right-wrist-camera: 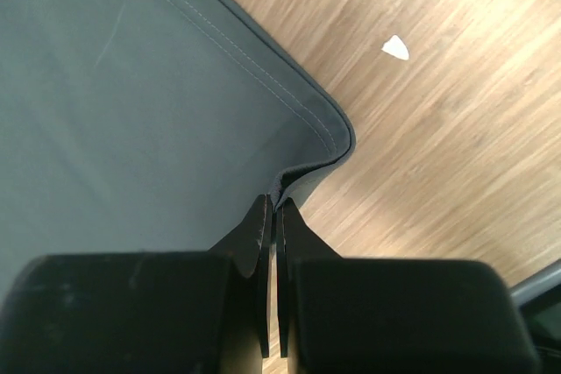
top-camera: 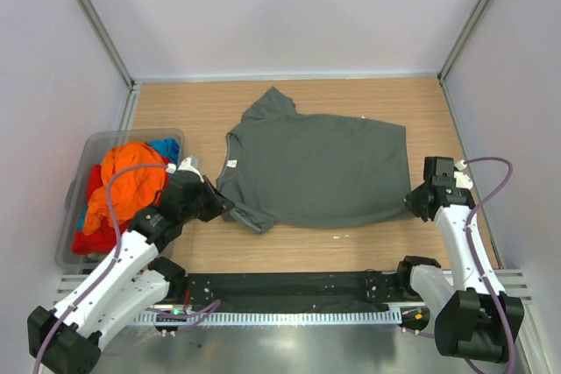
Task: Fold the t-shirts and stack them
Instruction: Fold the tshirt
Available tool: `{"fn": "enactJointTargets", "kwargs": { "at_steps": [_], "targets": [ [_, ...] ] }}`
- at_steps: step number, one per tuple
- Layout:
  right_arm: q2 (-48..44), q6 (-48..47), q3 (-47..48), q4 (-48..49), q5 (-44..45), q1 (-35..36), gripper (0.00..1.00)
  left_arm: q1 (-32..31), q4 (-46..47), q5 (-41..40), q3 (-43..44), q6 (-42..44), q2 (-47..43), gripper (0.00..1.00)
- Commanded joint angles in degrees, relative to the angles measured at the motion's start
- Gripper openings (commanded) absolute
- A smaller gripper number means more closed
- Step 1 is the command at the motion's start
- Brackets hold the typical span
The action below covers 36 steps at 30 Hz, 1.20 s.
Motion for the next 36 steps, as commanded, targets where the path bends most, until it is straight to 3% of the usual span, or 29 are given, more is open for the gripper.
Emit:
{"fn": "enactJointTargets", "kwargs": {
  "at_steps": [1,12,27,36],
  "targets": [
    [-0.8,1.5,1.0,-1.4,2.8,-0.2,0.01,-0.1,-0.5,0.7,-0.1,-1.2,2.3,0.0],
    [-2.2,3.7,1.6,-2.1,5.9,-0.2,0.01,-0.4,-0.5,0.4,1.4,-1.6,9.1,0.0],
    [4.3,1.0,3.6,5.2,8.1,-0.2,0.01,1.3,-3.7,-6.3,21.1,4.1,30.7,0.0],
    [9.4,0.7,5.5,9.1,9.1,-0.3,0.01,2.7,-1.7,-9.0,29.9,10.1,38.6,0.0]
  ]
}}
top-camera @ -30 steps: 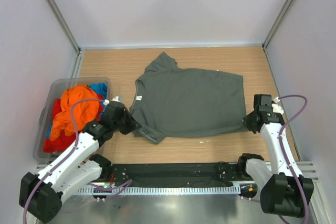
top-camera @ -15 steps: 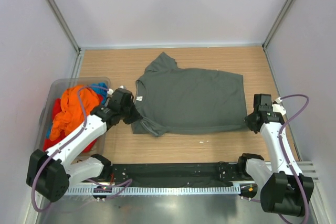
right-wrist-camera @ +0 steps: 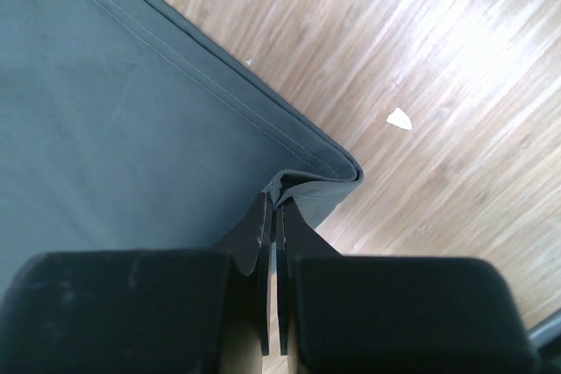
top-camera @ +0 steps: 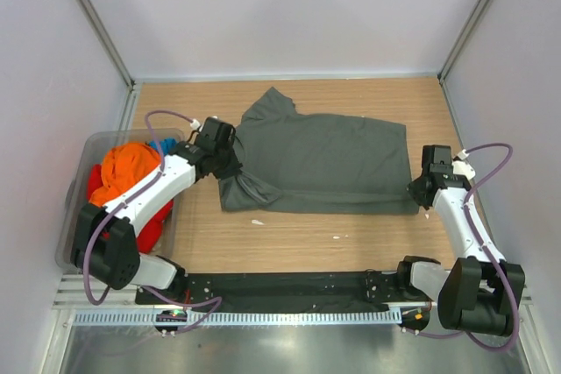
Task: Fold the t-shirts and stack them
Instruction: Fold the tshirt
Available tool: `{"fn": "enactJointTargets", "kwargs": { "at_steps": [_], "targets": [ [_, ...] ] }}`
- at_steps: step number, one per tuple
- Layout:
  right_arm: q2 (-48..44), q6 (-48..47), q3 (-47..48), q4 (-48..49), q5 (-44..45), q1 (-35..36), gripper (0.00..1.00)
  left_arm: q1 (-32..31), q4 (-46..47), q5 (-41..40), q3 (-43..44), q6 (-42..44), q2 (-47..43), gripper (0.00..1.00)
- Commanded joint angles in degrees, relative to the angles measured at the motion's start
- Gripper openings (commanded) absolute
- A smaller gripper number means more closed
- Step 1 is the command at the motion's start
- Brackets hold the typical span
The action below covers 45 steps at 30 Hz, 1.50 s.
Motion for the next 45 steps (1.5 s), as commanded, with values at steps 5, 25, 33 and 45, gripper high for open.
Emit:
{"fn": "enactJointTargets", "kwargs": {
  "at_steps": [5,25,33,45],
  "targets": [
    [2.5,-0.4,3.1,5.3,2.2,-0.3,0.01,1.6,2.8,-2.6,7.5,5.4,4.0,0.0],
    [13.3,-1.2,5.8,10.3,2.2,-0.3,0.01,2.9,-0.5,1.6,18.6,11.5,20.0,0.0],
    [17.2,-3.5,10.6,7.3,2.2,-0.4,0.15,3.0,-5.2,-2.3,22.8,12.0,23.9,0.12],
    [12.6,-7.3,15.6,-4.3,-3.0,-0.3,0.38,-3.6,-10.3,-4.0,19.9,12.9,13.9,0.48]
  ]
}}
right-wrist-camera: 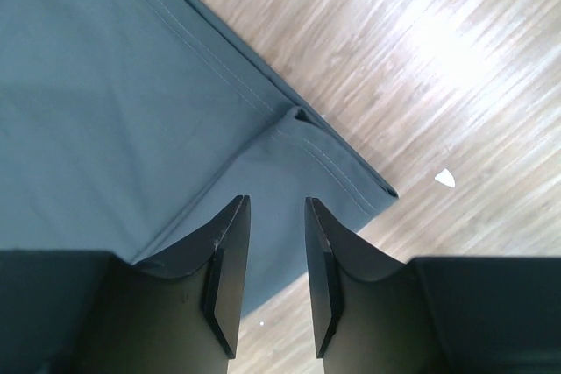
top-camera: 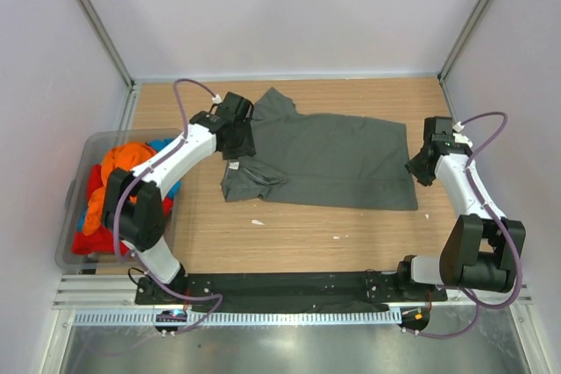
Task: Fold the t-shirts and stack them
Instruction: Fold the tshirt
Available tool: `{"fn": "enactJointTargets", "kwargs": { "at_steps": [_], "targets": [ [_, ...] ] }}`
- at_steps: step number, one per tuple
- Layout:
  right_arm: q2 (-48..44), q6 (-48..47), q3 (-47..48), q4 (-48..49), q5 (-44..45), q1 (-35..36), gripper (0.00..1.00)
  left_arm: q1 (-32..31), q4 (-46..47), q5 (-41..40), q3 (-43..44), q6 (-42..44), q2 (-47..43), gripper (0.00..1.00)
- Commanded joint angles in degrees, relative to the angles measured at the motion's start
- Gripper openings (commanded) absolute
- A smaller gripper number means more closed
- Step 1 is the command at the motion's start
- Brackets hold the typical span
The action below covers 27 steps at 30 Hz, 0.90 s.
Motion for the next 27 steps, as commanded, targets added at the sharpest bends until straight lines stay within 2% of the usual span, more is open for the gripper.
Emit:
{"fn": "enactJointTargets", "kwargs": {
  "at_steps": [1,6,13,17,22,27],
  "targets": [
    [-2.4,-0.9,-0.4,-3.1,-1.5,-0.3,0.37,-3.6,-1.6,0.3,-3.8,0.3,-5.4,0.48],
    [-3.2,0.6,-4.8,-0.6,-5.8,-0.3,0.35,-5.0,2.3,5.7,-10.7,-2.1,-7.0,0.47],
    [0.7,-0.2,-9.0,4.6,-5.4,-0.2,0.34,-5.4,4.1,8.9,-15.9,-2.9,-3.9,0.45],
    [3.7,-1.5,-10.7,9.0,-4.9,-0.3,0.34,-5.6,1.5,3.1,-16.8,-3.2,-1.1,0.46],
    [7.4,-3.5,-11.4,10.4,0.4,-0.5,0.33,-5.5,-2.7,-9.7,-14.9,-2.8,1.4,0.46],
    [10.3,-5.8,-10.8,10.5,4.4,-0.8,0.32,-5.5,-5.9,-14.9,-11.8,-2.7,2.7,0.46]
  ]
}}
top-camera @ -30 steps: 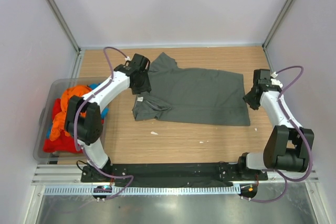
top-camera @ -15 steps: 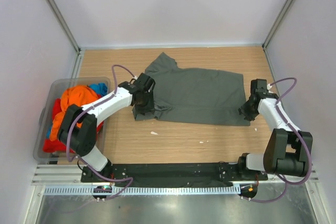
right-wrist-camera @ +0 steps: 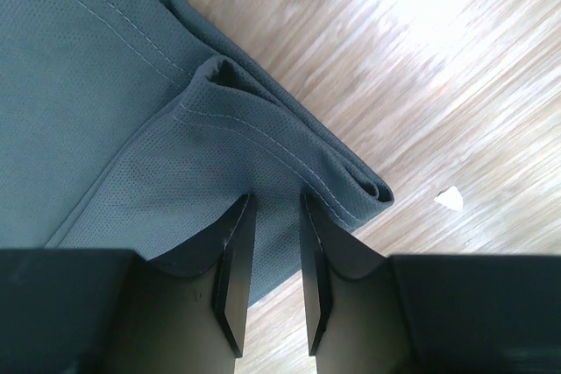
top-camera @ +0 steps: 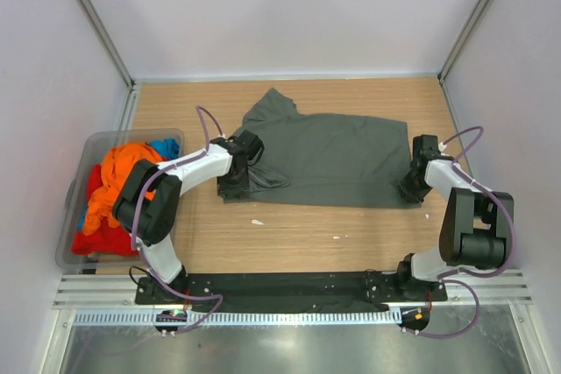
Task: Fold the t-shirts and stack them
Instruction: Fold the tshirt
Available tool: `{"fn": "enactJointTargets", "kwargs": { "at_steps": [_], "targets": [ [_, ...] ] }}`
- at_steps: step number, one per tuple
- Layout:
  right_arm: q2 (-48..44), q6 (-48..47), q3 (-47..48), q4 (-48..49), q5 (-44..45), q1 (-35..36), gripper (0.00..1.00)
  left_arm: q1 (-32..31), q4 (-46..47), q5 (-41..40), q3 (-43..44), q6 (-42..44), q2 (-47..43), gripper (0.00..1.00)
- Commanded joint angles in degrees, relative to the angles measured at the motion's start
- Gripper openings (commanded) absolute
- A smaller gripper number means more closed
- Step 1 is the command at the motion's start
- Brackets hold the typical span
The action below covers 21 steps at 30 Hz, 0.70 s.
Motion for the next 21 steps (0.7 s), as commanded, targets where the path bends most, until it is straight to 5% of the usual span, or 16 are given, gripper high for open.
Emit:
{"fn": "enactJointTargets", "kwargs": {
  "at_steps": [1,10,14,18,21],
  "targets": [
    [2.1,-2.5,-0.3,1.8,5.9,-0.8,0.32,0.0,-3.2,-8.1,3.9,0.2,0.0,0.46],
    [-3.4,-4.1,0.4,0.4,4.8,-0.8,0.33,0.0,-5.3,-5.3,4.7,0.8,-6.3,0.46],
    [-9.1,-6.8,0.5,0.9,-1.9,-0.1,0.34,1.7,-4.4,4.4,7.4,3.7,-8.9,0.46],
    [-16.6,-9.5,1.6,3.7,-3.8,3.7,0.37,10.6,-1.4,23.5,8.6,4.6,-11.2,0.47],
    [-20.2,-12.7,1.6,12.0,-9.6,8.3,0.38,13.7,-0.9,24.9,10.2,5.4,-12.4,0.47]
  ]
}}
